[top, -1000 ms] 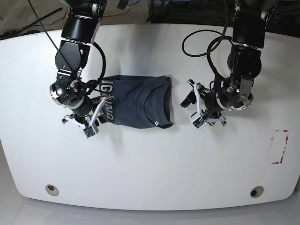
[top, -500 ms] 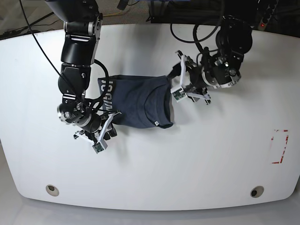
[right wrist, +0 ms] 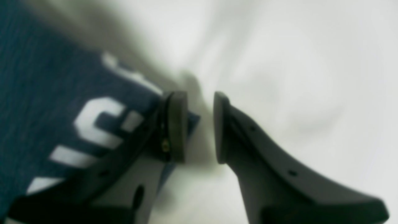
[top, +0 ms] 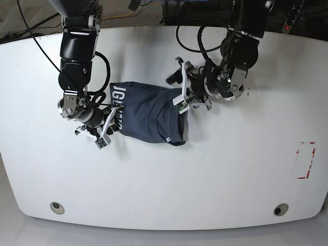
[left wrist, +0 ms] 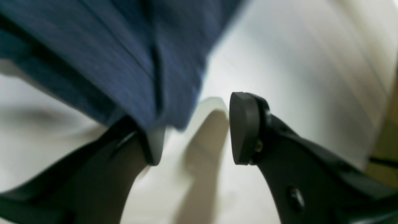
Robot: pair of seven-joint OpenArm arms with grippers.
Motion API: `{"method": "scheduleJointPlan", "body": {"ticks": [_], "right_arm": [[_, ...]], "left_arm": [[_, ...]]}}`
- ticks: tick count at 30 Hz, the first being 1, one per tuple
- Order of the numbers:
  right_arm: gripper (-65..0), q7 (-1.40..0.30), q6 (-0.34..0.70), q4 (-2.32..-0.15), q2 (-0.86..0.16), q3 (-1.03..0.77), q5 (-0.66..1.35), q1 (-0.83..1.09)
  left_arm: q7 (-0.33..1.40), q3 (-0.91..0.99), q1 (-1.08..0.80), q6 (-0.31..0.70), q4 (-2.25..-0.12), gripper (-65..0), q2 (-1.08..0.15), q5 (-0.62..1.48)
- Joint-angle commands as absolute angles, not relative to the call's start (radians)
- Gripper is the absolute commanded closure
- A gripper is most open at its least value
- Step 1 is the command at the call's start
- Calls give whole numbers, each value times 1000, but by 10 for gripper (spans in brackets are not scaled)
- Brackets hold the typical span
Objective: Fold the T-shirt properly
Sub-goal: 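Rotate the folded shirt with both grippers so the lettering faces the robot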
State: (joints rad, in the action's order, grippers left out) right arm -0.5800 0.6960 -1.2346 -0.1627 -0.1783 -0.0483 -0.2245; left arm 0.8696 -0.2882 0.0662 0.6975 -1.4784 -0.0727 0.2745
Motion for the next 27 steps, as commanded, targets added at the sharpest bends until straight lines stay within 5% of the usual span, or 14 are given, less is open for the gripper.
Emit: {"method": "scheduleJointPlan", "body": {"ticks": [1, 14, 27], "right_arm": [[-133, -565, 698, -1302, -170, -180, -30, -213], [-132, -723, 698, -1629, -82, -177, -28, 31], [-130, -863, 698, -1837, 22, -76, -24, 96]], "left_arm": [[842, -286, 128, 698, -1420, -301, -73, 278], [760, -282, 403, 698, -1168, -301, -85, 278], [881, -266, 374, 698, -1488, -300, -223, 286]]}}
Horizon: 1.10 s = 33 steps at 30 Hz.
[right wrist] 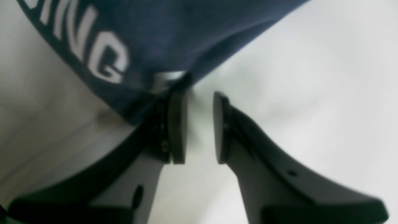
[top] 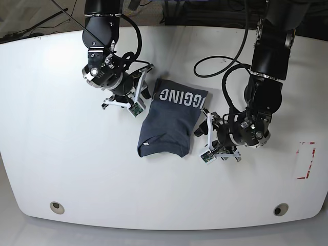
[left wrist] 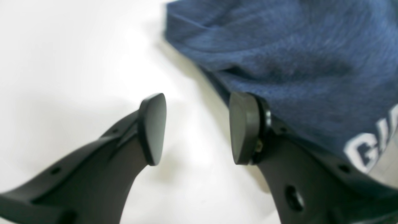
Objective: Fold the T-shirt properly
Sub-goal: 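Rotate the folded shirt with both grippers so the lettering faces the robot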
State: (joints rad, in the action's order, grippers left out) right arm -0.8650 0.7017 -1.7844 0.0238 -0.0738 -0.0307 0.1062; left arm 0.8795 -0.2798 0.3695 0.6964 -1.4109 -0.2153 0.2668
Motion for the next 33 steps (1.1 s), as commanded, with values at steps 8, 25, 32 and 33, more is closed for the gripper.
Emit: {"method": "scheduleJointPlan", "body": {"ticks": [8, 25, 32, 33], "right_arm": [[-132, -1021, 698, -2011, 27, -74, -22, 53], [-132, -954, 698, -1787, 114, -67, -21, -96], [-132, -665, 698, -1431, 67, -74, -22, -105], [-132, -622, 698, -1383, 56, -74, -22, -116]], "left_arm": [[1000, -182, 197, 698, -1828, -301, -200, 282], [992, -179, 18, 698, -1836, -300, -176, 280], [811, -188, -7, 698, -1581, -300, -179, 277], [783, -188, -5, 698, -1534, -300, -179, 277]]}}
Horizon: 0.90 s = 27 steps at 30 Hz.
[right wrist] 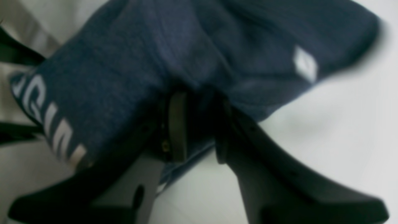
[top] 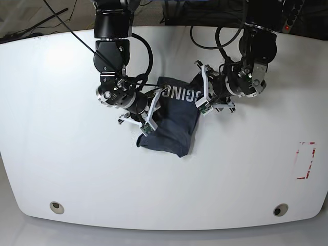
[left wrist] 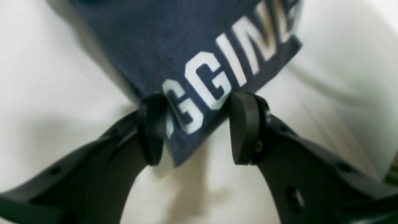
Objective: Fold the T-shirt properly
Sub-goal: 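Rotate the folded shirt with both grippers so the lettering faces the robot, then square the folded shirt edges with both grippers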
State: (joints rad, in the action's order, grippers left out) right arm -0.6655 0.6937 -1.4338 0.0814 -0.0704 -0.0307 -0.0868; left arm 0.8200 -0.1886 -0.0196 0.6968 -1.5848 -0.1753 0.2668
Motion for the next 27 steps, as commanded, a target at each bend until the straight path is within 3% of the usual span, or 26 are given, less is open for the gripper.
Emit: {"method": "scheduleJointPlan", "body": {"ticks": [1, 7, 13, 20, 27], "right_arm": [[-132, -590, 698, -1337, 45, -74, -22, -122], [-130, -516, 698, -1219, 12, -76, -22, -153], [-130, -645, 698, -1414, 12, -76, -22, -150], [-130, -802, 698, -1635, 16, -70, -22, -179], [-133, -851, 698, -1612, 47, -68, -24, -259]], "left_arm": [[762, -188, -5, 698, -1495, -300, -179, 277], [716, -185, -8, 698, -1414, -300, -179, 285], [719, -173, -42, 698, -1554, -300, -180, 282], [855, -104, -35, 698, -1710, -300, -173, 282], [863, -101, -18, 698, -1816, -303, -168, 280]]}}
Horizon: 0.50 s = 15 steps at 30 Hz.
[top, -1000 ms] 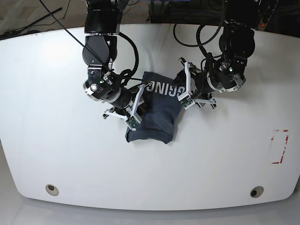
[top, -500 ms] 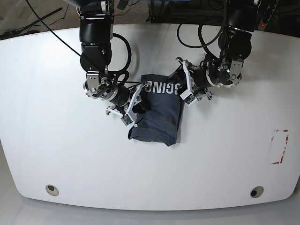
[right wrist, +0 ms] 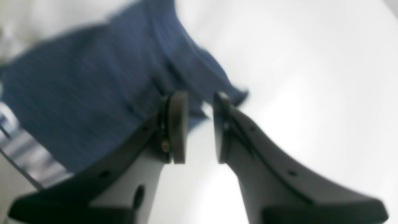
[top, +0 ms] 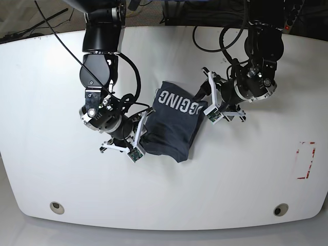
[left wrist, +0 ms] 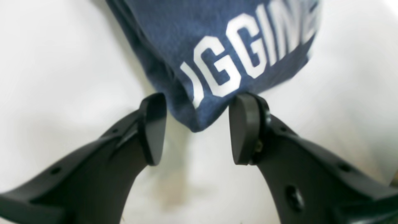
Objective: Fold the T-shirt properly
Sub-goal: 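Square the folded shirt edges with both grippers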
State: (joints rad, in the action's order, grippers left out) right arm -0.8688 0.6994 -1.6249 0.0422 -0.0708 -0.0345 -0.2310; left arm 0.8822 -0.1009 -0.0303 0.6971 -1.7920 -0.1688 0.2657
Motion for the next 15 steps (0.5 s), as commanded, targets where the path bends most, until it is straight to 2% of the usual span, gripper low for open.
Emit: {"method": "scheduleJointPlan", "body": {"ticks": [1, 5, 15], "right_arm": [[-133, -849, 698, -1586, 48, -68, -22, -274], [-130, -837, 698, -1469, 51, -70, -22, -332], [-130, -575, 698, -1095, 50, -73, -28, -389]], "left_arm": [[860, -107, -5, 698, -1817, -303, -153, 280], [863, -140, 25, 698, -1817, -303, -128, 277], [863, -151, 25, 698, -1819, -303, -124, 277]]}}
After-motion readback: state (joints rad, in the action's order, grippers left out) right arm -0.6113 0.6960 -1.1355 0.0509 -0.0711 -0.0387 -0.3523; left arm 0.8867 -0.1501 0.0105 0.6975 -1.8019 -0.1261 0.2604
